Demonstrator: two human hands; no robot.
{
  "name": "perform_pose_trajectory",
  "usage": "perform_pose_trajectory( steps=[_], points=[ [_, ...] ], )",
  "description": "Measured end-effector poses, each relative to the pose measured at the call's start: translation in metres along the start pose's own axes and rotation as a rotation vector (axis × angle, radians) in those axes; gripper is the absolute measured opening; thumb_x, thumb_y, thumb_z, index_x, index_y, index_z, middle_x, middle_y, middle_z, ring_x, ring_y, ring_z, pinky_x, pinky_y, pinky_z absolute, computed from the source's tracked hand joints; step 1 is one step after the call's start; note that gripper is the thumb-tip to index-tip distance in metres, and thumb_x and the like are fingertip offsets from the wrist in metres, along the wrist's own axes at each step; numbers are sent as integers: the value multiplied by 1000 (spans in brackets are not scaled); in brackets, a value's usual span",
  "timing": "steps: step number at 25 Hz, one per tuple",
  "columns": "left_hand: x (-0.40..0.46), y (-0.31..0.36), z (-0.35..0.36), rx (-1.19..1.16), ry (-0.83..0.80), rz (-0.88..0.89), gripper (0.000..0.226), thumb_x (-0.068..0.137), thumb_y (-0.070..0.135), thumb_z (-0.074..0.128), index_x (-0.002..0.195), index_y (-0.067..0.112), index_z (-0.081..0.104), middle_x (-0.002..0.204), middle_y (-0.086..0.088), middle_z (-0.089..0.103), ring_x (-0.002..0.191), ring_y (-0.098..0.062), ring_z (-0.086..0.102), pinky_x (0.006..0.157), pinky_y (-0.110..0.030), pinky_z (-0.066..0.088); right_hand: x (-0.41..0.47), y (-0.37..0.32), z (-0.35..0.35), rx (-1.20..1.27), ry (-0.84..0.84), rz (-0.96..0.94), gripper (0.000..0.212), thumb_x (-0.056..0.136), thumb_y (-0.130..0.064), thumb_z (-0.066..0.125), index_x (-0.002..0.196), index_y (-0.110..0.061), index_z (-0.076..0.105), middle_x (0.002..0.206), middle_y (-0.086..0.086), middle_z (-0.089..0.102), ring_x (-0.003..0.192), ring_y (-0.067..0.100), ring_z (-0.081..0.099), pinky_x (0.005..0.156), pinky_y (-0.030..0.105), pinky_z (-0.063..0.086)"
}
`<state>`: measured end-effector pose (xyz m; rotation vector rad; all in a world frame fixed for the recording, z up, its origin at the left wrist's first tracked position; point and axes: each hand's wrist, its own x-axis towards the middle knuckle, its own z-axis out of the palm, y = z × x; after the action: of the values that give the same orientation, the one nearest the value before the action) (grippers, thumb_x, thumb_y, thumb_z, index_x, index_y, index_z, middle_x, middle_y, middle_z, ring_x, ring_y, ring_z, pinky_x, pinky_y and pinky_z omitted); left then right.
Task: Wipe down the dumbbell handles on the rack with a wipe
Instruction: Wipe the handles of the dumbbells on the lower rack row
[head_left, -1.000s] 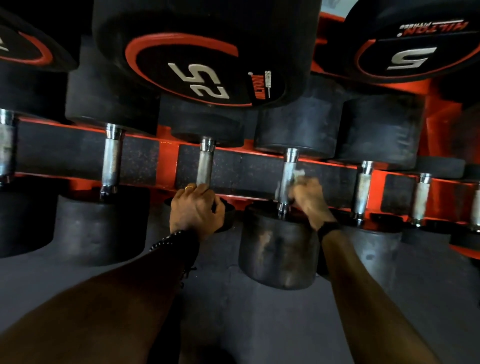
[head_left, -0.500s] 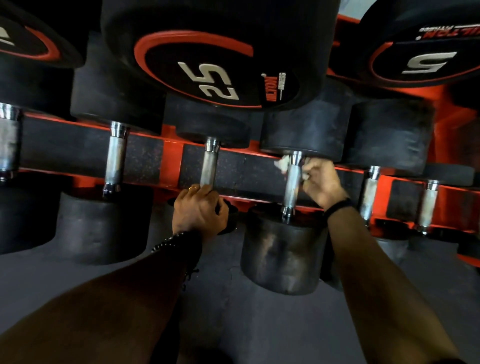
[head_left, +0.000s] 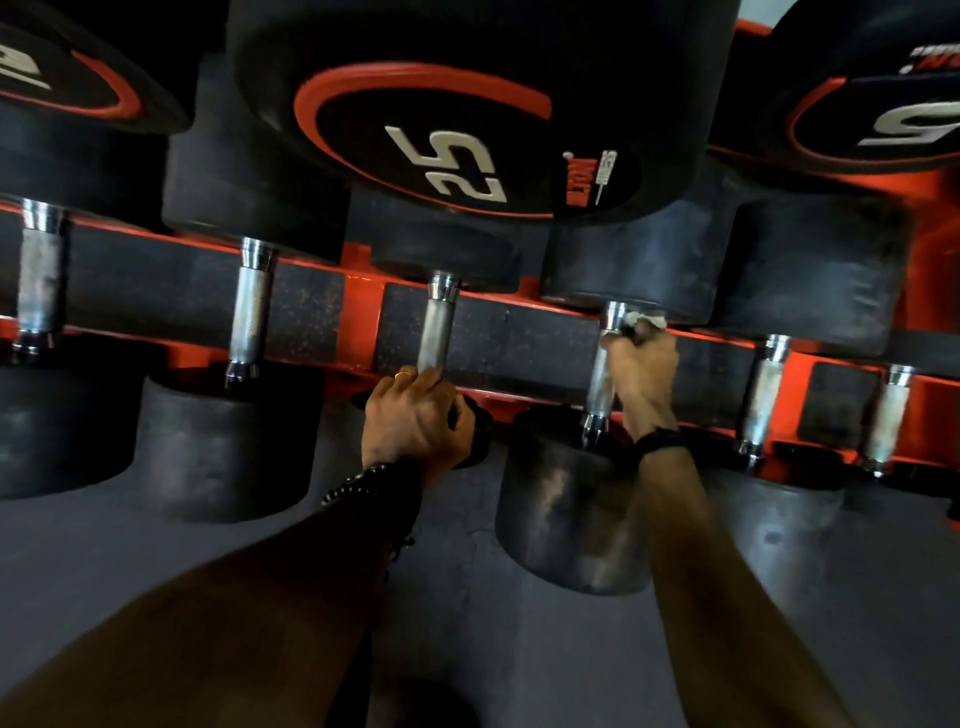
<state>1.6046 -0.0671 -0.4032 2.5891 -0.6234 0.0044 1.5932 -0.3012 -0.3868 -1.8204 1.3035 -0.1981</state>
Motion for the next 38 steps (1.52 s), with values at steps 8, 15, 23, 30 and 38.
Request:
perform_pose_trajectory(
  steps=[8,15,23,30,38],
  points=[
    [-1,1,-2,11,-17,1,23,74,20,64,54,11,56,66,-6,60,62,-31,58,56,-35,46,27,3,3,381,-473,265,27,71,-21,84,94,-12,73,93,2,74,92,19,65,97,45,50],
    [0,0,-3,22,-19,25,25,75,20,65,54,9,57,65,-6,60,60,-30,57,54,-33,43,28,-2,14,281,-432,305,18,68,-9,80,81,-6,67,60,-6,68,67,14,63,66,31,53],
    [-2,0,-3,50,-18,35,28,78,25,58,54,10,57,65,-5,59,62,-29,57,55,-31,41,25,-5,-1,323,-487,259,17,70,-10,84,74,-14,68,66,-3,66,64,12,61,74,28,51],
    [-2,1,-3,58,-22,13,25,75,20,69,55,11,57,67,-4,60,63,-28,57,56,-31,40,6,0,7,-145,61,-79,32,69,-39,84,62,-18,60,74,6,71,67,19,65,69,30,55],
    [0,0,-2,39,-3,27,26,77,24,58,55,11,56,65,-5,59,60,-29,57,54,-31,41,9,25,2,16,57,-339,44,92,-31,65,55,-14,49,60,-10,44,55,-2,30,51,25,38]
  ],
)
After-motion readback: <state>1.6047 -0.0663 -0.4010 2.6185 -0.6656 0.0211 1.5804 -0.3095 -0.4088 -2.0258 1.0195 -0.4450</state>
